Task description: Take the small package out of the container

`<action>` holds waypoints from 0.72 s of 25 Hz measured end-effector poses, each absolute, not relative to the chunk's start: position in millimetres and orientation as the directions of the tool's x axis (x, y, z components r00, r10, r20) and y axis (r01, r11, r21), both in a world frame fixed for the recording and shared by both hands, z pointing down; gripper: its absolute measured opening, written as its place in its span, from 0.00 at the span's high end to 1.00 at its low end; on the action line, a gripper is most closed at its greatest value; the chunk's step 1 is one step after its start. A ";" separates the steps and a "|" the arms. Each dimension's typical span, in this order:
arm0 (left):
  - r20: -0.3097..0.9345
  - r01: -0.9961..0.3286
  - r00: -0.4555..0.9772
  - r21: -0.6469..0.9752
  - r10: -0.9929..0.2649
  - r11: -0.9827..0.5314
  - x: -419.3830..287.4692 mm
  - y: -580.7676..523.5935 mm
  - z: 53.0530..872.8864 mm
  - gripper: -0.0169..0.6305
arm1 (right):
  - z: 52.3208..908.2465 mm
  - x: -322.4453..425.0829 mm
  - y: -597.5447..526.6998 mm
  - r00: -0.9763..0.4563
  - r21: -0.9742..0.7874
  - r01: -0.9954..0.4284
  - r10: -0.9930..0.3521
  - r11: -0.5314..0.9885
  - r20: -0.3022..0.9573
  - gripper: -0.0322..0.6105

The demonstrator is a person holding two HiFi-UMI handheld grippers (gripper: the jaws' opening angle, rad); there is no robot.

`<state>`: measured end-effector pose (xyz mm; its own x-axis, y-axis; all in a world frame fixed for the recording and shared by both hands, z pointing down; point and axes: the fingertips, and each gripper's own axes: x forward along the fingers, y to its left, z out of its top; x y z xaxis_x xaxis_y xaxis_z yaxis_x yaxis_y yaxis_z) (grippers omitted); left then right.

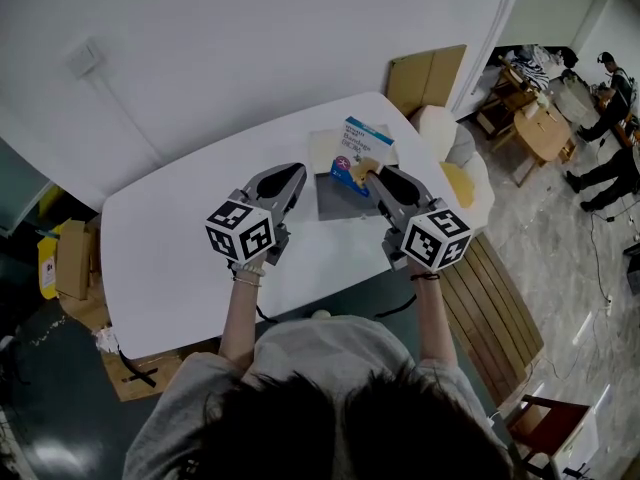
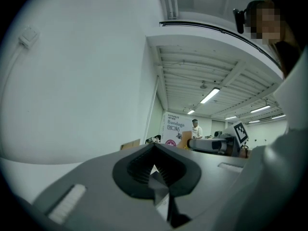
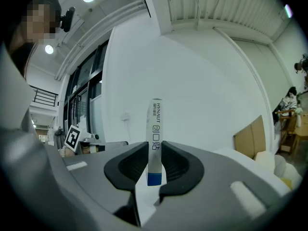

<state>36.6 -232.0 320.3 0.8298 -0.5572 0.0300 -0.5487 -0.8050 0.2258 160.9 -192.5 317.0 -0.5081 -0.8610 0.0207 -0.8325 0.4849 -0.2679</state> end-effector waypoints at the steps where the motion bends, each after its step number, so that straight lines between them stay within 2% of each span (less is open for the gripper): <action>1: 0.028 -0.549 0.830 0.224 -0.558 -0.805 35.4 -232.3 319.3 0.99 | 314.9 161.3 -192.1 -0.505 -0.263 -0.835 -0.863 0.484 0.016 0.80; 18: 0.018 -0.539 0.837 0.199 -0.547 -0.819 41.0 -242.9 308.4 0.99 | 296.7 178.0 -197.0 -0.467 -0.238 -0.855 -0.884 0.460 -0.030 0.80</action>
<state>41.0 -242.9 308.4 0.8372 -0.5466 0.0179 -0.5388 -0.8187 0.1986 178.0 -197.0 296.7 -0.4669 -0.8838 -0.0303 -0.8554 0.4601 -0.2379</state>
